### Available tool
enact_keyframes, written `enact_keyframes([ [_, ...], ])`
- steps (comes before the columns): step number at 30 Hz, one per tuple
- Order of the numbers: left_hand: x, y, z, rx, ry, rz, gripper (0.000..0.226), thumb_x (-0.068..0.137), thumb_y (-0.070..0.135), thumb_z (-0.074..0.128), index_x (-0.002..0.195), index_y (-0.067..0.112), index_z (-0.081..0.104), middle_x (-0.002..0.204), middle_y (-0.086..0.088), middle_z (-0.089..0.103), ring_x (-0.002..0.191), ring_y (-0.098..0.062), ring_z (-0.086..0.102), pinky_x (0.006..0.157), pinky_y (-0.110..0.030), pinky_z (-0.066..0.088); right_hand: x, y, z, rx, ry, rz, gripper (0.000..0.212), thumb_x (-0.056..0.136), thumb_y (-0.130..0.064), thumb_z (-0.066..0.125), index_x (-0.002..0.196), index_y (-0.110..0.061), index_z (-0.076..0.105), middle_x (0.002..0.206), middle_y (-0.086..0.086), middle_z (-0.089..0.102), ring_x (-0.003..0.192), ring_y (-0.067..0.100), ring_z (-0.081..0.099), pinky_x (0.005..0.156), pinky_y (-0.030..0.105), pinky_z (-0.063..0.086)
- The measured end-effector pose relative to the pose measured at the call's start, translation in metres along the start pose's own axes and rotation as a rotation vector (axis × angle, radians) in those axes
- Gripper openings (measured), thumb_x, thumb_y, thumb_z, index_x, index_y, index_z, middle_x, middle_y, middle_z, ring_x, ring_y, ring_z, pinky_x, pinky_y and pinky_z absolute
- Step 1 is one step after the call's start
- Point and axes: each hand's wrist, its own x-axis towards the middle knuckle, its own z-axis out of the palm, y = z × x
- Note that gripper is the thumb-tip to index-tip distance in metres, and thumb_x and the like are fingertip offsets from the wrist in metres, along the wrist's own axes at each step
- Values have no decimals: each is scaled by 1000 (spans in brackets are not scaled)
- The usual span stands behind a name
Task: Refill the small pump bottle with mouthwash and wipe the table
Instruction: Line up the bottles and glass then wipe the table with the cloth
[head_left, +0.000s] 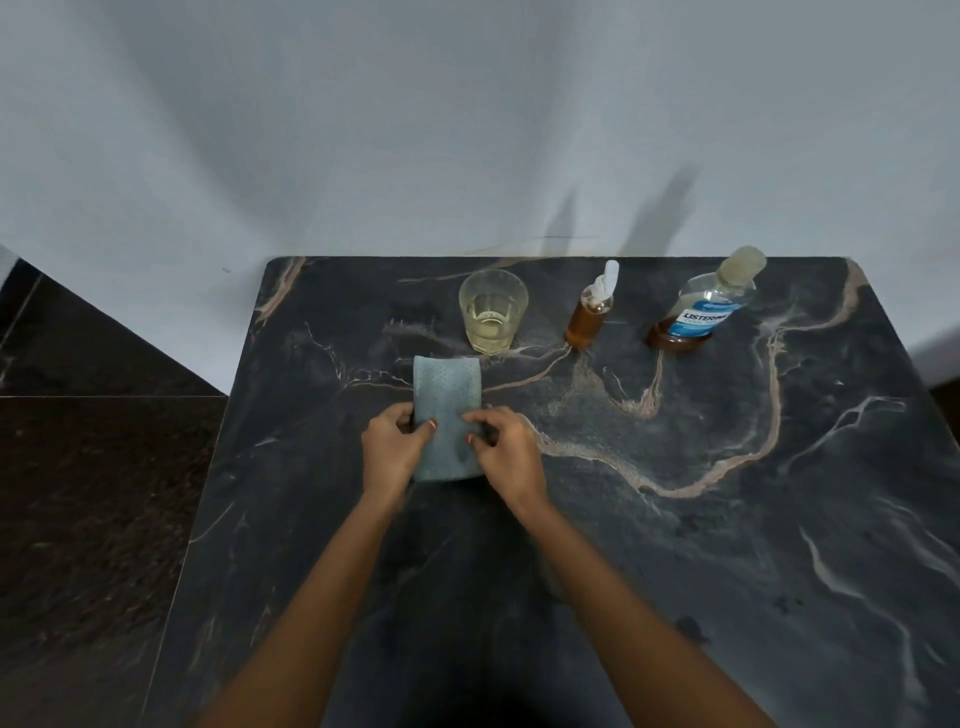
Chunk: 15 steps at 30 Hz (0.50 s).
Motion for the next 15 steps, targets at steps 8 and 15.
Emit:
enact_keyframes([
  [8,-97,-13,29,-127,-175,43,14,85,7,60,97,14,64,91,2,67,83,-3,63,68,-15,51,-89,37,-60,100,58,33,16,79,-10,68,93,-17,69,90,-14,58,79,-10,54,69,4,44],
  [15,-163,-45,64,-51,-254,38,17,83,6,62,96,17,64,90,8,66,83,1,62,68,-11,51,-158,76,-101,43,40,40,14,76,-8,70,85,-17,67,83,-16,54,77,0,56,69,8,45],
])
